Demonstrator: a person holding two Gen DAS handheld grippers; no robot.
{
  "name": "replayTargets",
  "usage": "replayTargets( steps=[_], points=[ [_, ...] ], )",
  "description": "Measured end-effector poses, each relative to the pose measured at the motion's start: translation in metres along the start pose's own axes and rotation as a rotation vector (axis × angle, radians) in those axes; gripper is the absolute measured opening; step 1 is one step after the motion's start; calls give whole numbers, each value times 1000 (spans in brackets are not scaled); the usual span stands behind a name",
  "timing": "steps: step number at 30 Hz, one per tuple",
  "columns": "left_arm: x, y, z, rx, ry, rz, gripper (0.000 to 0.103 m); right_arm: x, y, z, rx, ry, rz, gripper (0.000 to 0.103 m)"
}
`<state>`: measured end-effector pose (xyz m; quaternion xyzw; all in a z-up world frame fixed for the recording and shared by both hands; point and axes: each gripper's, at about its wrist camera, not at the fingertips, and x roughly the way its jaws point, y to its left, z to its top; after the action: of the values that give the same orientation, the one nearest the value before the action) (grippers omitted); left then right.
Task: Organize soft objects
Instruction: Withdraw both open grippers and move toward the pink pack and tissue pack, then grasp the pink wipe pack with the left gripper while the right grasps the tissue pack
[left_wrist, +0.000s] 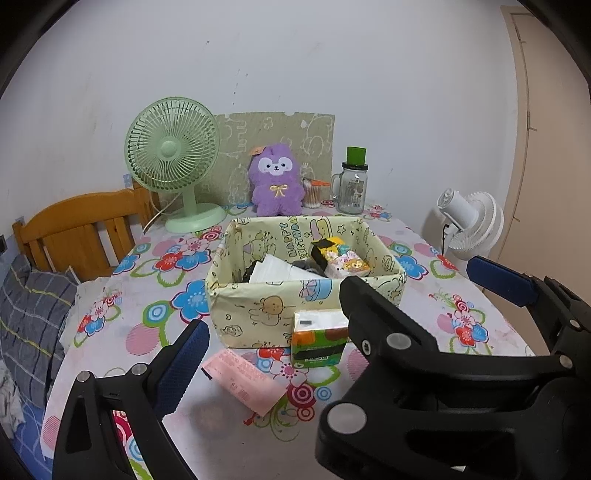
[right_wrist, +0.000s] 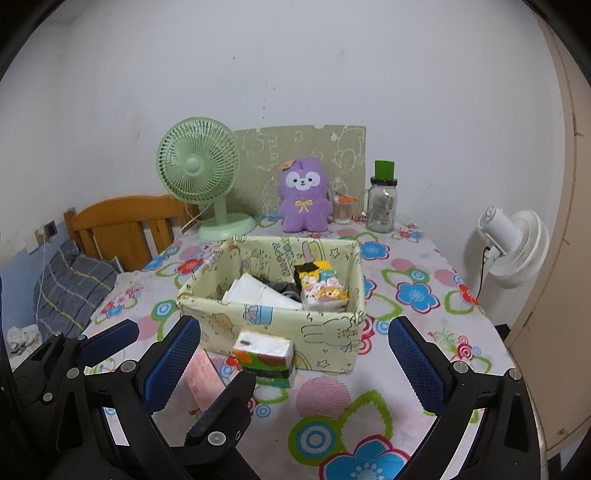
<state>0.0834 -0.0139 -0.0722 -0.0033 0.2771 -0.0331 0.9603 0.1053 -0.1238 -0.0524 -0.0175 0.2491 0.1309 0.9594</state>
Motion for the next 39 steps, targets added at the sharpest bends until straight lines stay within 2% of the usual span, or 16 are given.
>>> replayTargets(
  steps=[11,39],
  points=[
    [17,4,-19,-9,45,-3,99,21,0,-21,27,64,8,103],
    [61,23,-52,-42,179,-32,99,69,11,-53,-5,193,14,103]
  ],
)
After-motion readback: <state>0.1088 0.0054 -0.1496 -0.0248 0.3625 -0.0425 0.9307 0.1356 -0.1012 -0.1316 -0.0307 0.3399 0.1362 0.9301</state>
